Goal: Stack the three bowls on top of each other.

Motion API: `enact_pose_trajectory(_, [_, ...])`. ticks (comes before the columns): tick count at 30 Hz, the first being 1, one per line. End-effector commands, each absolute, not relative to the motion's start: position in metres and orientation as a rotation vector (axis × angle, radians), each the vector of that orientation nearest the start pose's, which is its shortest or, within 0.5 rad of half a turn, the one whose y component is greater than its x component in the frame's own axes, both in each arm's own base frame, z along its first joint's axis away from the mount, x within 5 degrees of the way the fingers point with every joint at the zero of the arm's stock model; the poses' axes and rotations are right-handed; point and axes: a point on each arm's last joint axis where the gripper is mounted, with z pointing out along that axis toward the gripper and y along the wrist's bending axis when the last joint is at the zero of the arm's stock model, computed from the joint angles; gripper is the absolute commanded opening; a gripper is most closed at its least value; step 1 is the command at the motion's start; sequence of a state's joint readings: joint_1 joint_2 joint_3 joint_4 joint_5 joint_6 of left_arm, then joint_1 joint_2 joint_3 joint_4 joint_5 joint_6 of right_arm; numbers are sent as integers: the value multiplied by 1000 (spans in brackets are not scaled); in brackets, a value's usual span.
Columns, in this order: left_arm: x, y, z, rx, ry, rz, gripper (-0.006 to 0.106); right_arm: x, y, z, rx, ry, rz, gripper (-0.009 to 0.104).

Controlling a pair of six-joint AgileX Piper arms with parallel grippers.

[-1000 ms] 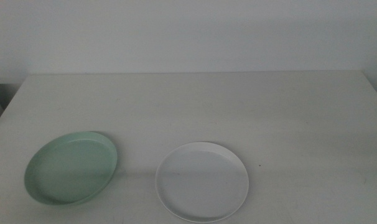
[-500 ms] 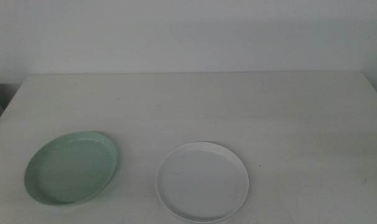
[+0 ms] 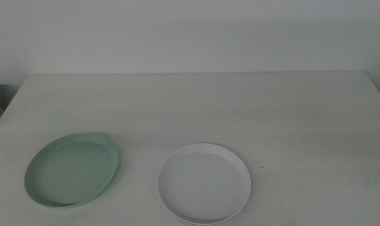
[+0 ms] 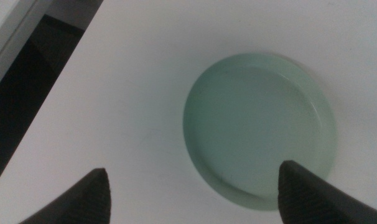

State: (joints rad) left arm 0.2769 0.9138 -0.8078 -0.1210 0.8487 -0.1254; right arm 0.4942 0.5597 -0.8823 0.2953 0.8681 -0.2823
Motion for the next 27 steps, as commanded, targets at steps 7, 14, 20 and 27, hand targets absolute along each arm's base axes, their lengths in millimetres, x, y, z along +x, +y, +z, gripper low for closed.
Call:
enact_pose_trajectory(7, [187, 46, 320, -556, 2323, -63, 90, 65, 57, 401, -681, 1811, 485, 54])
enact_pose_trajectory(14, [207, 53, 297, -580, 2425, -56, 90, 65, 57, 401, -681, 1811, 486, 54])
enact_pose_trajectory(20, [244, 60, 264, -495, 2470, -78, 90, 65, 57, 401, -681, 1811, 486, 54])
enact_pose_trajectory(27, [277, 60, 207, -546, 2598, -247, 89, 65, 57, 401, -681, 1811, 486, 54])
